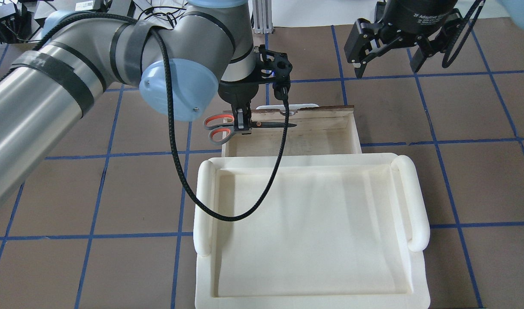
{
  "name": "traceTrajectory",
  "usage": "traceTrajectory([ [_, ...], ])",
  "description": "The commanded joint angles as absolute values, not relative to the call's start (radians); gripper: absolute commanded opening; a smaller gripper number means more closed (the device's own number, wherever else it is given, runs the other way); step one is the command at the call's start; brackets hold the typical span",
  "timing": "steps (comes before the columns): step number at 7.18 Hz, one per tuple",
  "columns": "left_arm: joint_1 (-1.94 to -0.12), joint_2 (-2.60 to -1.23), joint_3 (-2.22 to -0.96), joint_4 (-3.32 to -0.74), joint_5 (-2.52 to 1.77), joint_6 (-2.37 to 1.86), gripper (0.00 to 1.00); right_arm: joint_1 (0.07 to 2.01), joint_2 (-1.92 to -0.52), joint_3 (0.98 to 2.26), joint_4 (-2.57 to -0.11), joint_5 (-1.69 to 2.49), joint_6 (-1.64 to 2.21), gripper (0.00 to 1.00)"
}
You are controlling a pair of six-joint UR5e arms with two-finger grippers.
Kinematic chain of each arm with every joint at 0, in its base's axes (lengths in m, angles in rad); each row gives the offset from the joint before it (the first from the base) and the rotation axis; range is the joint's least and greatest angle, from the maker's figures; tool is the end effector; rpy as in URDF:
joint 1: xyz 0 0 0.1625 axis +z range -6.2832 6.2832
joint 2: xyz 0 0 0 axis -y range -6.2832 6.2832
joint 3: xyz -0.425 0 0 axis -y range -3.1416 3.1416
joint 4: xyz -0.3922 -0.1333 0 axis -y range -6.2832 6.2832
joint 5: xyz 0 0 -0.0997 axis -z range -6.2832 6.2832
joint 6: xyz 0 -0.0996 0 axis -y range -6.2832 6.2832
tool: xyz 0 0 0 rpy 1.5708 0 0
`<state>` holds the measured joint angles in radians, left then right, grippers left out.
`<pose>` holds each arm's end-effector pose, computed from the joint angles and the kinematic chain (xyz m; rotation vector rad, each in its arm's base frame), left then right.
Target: Place scissors in drawer with both arms
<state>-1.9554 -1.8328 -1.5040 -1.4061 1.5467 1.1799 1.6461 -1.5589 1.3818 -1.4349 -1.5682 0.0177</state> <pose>-0.3477 -0.4973 0.3944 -2.1900 -2.2046 -0.0292 0.1704 -0.4834 0.5612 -0.0904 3.1351 -0.0644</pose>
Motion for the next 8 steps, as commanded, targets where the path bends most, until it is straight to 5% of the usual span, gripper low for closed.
traceTrajectory([
  [1,-2.009,-1.877,-1.509,-1.341,1.543,1.137,0.08,1.647,-1.566,1.384,-1.431,-1.559,0.031,1.00],
  [8,-2.043,-1.913,-1.598,-1.256,1.543,1.134,0.10,1.649,-1.566,1.385,-1.431,-1.560,0.031,1.00],
])
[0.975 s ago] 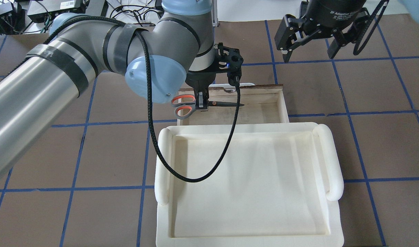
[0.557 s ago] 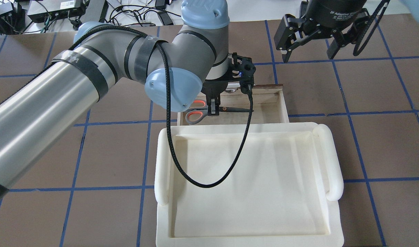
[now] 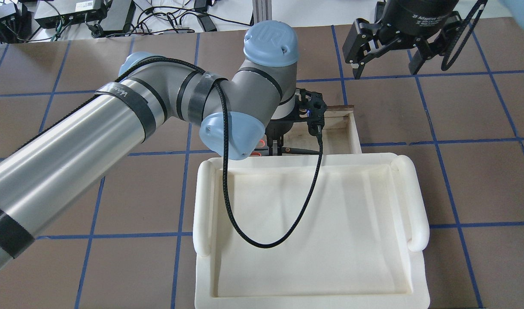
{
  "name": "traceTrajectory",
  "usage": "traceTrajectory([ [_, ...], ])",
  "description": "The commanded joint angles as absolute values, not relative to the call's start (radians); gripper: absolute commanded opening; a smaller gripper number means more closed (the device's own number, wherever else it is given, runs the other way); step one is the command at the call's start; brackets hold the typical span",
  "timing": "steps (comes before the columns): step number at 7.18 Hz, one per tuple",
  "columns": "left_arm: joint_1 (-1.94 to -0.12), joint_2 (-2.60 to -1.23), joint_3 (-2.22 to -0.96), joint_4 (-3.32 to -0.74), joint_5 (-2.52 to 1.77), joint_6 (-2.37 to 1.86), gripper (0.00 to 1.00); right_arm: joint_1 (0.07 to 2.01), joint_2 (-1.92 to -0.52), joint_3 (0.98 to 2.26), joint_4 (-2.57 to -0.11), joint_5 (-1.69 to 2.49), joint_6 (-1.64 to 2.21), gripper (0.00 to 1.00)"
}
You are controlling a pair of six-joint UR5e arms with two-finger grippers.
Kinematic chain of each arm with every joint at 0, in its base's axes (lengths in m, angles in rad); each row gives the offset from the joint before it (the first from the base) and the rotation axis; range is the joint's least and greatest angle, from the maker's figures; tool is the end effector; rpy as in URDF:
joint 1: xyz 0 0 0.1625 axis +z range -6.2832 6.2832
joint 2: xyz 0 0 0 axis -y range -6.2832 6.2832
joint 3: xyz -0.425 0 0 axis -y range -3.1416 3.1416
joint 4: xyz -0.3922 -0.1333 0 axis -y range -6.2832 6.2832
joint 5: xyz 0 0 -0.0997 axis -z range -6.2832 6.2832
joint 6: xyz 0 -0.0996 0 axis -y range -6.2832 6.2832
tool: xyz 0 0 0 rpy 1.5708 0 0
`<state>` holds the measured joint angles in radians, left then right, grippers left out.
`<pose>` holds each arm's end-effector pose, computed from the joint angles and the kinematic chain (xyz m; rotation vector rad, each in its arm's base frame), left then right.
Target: Place scissors in drawer with both arms
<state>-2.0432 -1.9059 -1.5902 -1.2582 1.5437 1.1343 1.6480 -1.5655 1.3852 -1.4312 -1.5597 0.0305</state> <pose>-0.3955 -0.4751 0.3241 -2.2318 -2.1543 -0.0478 0.1719 -0.4799 0.5624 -0.0734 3.1268 -0.0626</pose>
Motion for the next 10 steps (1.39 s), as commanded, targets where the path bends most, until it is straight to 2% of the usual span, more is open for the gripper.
traceTrajectory([
  [1,-2.043,-1.924,-1.601,-1.255,1.543,1.135,0.17,1.651,-1.566,1.387,-1.431,-1.560,0.031,1.00],
  [2,-2.043,-1.931,-1.606,-1.253,1.542,1.138,0.47,1.651,-1.566,1.394,-1.431,-1.560,0.031,1.00],
  [3,-2.043,-1.930,-1.606,-1.249,1.542,1.137,0.69,1.651,-1.566,1.397,-1.433,-1.560,0.031,1.00],
  [6,-2.025,-1.875,-1.576,-1.262,1.546,1.146,0.73,1.652,-1.566,1.397,-1.434,-1.557,0.031,1.00],
  [9,-1.900,-1.772,-1.536,-1.377,1.540,1.154,0.73,1.652,-1.566,1.399,-1.436,-1.555,0.031,1.00],
  [10,-1.814,-1.735,-1.519,-1.378,1.507,1.157,0.59,1.652,-1.566,1.397,-1.437,-1.555,0.031,1.00],
])
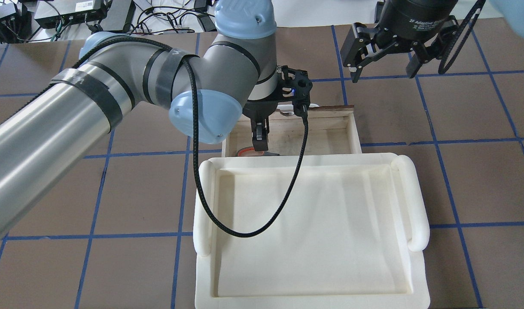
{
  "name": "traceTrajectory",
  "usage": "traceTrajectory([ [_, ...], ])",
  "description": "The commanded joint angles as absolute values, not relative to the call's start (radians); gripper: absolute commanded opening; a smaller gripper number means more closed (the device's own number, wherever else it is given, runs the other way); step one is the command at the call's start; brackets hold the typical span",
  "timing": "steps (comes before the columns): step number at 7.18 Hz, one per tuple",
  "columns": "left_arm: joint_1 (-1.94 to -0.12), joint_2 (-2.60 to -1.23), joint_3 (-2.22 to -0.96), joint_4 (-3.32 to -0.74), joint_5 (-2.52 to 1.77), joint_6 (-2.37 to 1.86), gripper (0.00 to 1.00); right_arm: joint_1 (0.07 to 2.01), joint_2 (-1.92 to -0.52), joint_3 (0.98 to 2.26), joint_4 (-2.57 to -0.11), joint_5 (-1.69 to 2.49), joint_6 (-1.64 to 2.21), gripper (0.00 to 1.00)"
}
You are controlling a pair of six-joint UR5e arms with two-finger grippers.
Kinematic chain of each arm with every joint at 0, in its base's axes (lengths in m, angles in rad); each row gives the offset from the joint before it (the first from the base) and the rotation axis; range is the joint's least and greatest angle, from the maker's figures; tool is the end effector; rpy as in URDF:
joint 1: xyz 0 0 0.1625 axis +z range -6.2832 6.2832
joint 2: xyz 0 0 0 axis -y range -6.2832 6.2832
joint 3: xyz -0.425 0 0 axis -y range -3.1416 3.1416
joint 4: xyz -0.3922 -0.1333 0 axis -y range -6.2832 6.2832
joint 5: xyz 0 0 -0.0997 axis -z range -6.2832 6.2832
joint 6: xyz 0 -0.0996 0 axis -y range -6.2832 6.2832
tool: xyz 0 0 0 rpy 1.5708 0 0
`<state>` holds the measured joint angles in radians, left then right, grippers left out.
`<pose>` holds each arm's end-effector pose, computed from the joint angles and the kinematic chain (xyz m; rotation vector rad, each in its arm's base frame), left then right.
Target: Place scissors in drawer with both arms
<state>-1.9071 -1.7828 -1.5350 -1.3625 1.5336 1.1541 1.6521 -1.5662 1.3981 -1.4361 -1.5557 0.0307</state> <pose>-0.3202 -0.5008 0.4130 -2.1161 -2.2920 0.0690 0.1743 -0.4790 0.5569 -0.0794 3.1232 -0.0508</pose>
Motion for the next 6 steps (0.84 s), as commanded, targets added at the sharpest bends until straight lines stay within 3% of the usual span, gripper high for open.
traceTrajectory([
  [1,-1.728,-1.706,-1.485,-1.434,1.478,1.157,0.61,1.652,-1.566,1.399,-1.436,-1.555,0.029,1.00],
  [2,-1.665,-1.675,-1.458,-1.522,1.482,1.144,0.68,1.652,-1.566,1.399,-1.436,-1.555,0.029,1.00],
  [4,-1.631,-1.620,-1.451,-1.568,1.479,0.849,1.00,1.652,-1.566,1.399,-1.436,-1.555,0.029,1.00],
  [6,-1.631,-1.608,-1.450,-1.568,1.524,0.500,1.00,1.652,-1.566,1.399,-1.434,-1.555,0.029,1.00],
])
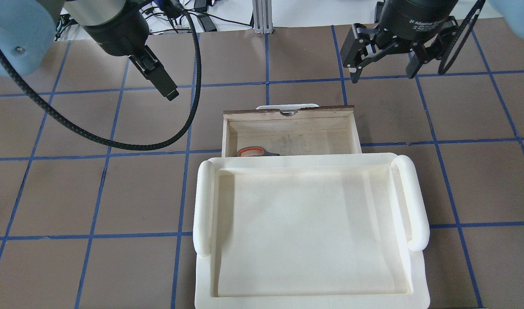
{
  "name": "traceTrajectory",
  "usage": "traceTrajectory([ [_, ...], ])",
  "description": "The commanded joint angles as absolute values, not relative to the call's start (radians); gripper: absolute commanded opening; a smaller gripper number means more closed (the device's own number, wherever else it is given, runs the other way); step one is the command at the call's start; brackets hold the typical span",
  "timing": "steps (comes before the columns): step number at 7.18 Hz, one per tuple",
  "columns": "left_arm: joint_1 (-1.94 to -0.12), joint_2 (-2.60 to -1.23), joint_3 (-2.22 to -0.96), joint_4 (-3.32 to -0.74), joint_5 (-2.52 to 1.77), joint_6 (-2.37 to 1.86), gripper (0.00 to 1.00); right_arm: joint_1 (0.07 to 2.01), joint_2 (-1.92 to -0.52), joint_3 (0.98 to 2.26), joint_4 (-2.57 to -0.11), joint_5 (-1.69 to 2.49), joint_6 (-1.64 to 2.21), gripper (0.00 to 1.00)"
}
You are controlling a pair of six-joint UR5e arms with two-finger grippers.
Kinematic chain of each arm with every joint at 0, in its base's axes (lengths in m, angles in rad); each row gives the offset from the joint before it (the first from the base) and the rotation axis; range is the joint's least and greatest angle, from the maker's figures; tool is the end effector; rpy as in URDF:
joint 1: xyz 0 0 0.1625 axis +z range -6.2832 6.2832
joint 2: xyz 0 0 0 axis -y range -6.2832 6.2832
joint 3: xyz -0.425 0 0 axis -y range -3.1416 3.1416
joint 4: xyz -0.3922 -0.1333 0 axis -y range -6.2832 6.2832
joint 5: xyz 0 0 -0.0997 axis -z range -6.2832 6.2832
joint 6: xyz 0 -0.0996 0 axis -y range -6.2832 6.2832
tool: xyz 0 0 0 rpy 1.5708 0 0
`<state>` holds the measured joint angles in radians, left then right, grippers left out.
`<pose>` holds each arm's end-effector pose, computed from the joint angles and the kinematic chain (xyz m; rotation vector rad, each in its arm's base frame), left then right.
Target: Place scissors in drawer with both arms
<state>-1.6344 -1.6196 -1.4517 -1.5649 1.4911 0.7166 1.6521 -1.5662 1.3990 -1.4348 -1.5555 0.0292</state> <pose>-0.1739 -0.5089 0.5231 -1.1782 -2.8532 0.1509 0.1743 -0.4789 0.5563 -0.0818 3.1232 -0.0474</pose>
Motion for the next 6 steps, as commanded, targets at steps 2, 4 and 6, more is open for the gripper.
traceTrajectory([
  [2,-1.617,-1.608,-1.471,-1.598,1.578,0.187,1.00,1.652,-1.566,1.399,-1.433,-1.555,0.028,1.00],
  [4,-1.585,-1.597,-1.476,-1.654,1.559,0.014,1.00,1.652,-1.566,1.399,-1.433,-1.555,0.028,1.00],
  [6,-1.582,-1.597,-1.477,-1.655,1.525,0.002,1.00,1.652,-1.565,1.399,-1.433,-1.555,0.025,1.00],
])
